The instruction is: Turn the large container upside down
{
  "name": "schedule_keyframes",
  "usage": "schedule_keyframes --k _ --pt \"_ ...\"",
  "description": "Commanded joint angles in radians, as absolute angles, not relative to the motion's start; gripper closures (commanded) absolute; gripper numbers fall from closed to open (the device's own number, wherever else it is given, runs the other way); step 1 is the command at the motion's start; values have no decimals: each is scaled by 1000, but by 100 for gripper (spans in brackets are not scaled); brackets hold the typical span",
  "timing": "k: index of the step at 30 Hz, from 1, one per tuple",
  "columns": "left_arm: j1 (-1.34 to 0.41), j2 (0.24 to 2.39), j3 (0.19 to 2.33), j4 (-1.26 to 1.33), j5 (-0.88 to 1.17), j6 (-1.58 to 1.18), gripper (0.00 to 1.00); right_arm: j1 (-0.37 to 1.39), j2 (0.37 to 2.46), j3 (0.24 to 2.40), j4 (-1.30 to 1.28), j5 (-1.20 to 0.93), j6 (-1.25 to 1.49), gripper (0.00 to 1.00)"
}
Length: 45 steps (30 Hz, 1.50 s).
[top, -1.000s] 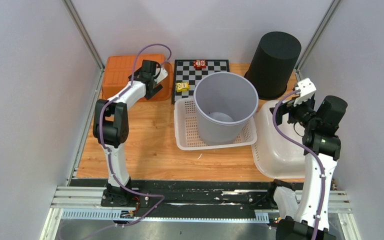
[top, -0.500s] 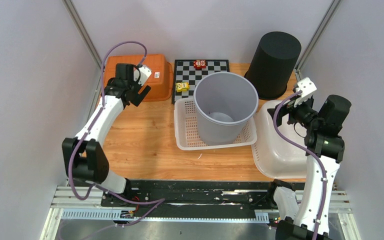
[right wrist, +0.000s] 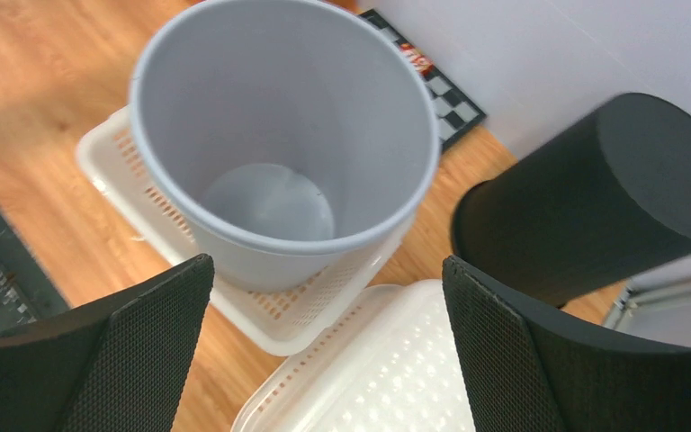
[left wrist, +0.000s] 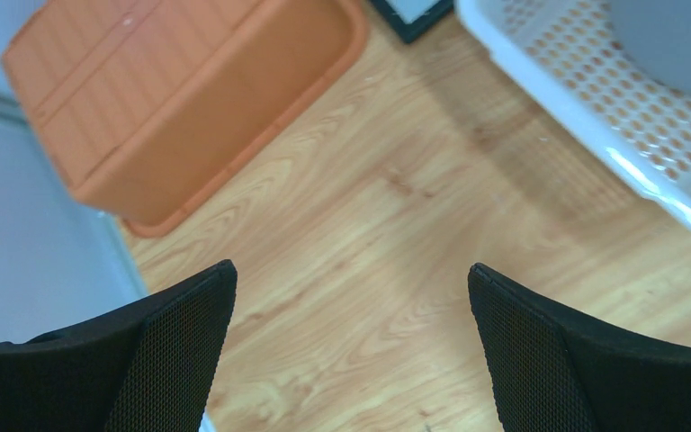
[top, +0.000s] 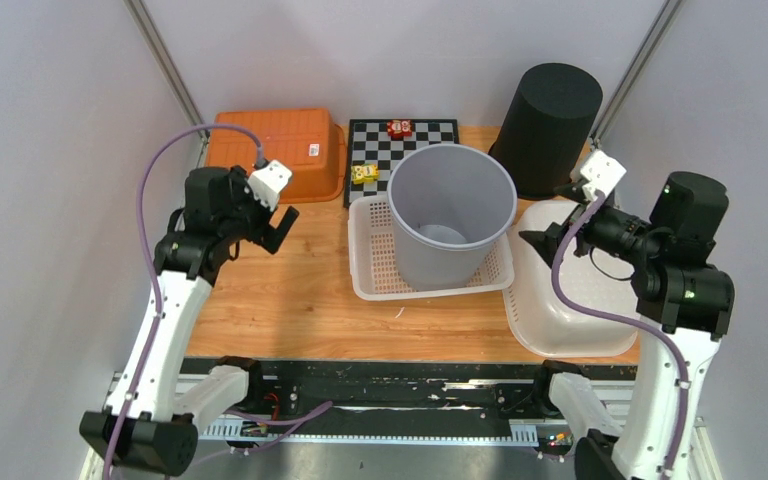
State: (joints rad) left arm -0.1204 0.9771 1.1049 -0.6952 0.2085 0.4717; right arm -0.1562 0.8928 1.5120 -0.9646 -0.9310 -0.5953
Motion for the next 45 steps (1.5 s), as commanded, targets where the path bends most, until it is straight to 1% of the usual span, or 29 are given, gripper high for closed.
schedule_keyframes --k 1,6,9,17,25,31,36,39,45 --pt "-121 911 1019 -720 382 457 0 85 968 1557 -1120 -778 -641 3" --pt "-121 901 999 -746 445 499 0 385 1017 1508 -1063 -571 -654 4" --pt "-121 878 988 -759 476 526 0 531 1044 1455 -1010 -481 -678 4" --pt "-121 812 925 -748 550 554 0 632 1157 1421 -911 -422 -675 7" --pt "-121 845 925 -748 556 554 0 662 1238 1401 -890 -424 -670 19" --pt "-121 862 916 -746 560 562 0 682 1252 1382 -893 -432 -672 34" --pt "-121 866 917 -747 567 560 0 695 1265 1403 -918 -437 -678 50" --pt "-121 865 919 -749 570 559 0 702 1276 1423 -940 -454 -683 63" --pt "-121 866 917 -749 568 559 0 713 1306 1492 -1007 -480 -699 81"
